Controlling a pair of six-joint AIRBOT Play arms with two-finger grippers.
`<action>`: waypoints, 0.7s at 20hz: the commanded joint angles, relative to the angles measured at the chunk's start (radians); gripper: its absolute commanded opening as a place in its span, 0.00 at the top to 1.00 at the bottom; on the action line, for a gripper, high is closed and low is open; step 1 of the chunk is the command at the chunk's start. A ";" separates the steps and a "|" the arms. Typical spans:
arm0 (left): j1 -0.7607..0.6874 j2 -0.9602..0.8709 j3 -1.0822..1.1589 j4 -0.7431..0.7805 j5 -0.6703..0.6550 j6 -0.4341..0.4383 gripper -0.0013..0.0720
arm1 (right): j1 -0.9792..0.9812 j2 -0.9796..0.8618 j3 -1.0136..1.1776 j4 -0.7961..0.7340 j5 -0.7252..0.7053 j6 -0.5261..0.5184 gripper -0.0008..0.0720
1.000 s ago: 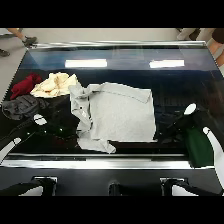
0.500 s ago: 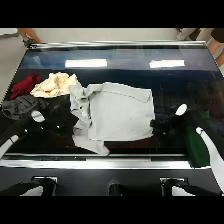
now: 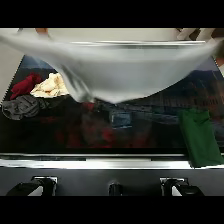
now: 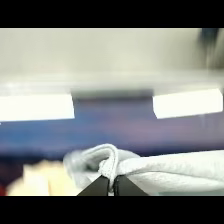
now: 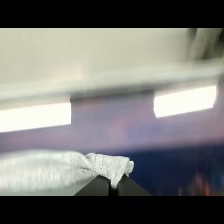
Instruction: Fold the shirts.
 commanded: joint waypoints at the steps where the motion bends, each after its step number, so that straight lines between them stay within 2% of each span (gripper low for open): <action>1: -0.002 0.112 0.226 0.049 0.034 -0.104 0.94 | 0.001 0.150 0.167 -0.092 -0.011 0.060 0.93; 4: -0.002 0.198 0.145 0.044 0.095 -0.114 0.94 | 0.001 0.215 0.167 -0.101 -0.006 0.065 0.93; 8: -0.002 0.202 0.141 0.061 0.187 -0.092 0.94 | 0.001 0.216 0.167 -0.116 0.050 0.082 0.93; 10: -0.002 0.166 0.141 0.116 0.137 -0.091 0.94 | 0.001 0.174 0.167 -0.116 0.127 0.082 0.93; 12: -0.002 0.093 0.130 0.198 0.028 -0.090 0.94 | 0.002 0.100 0.167 -0.113 0.198 0.082 0.93; 14: -0.001 0.000 0.054 0.252 -0.053 -0.065 0.94 | 0.001 -0.029 0.167 -0.115 0.307 0.012 0.93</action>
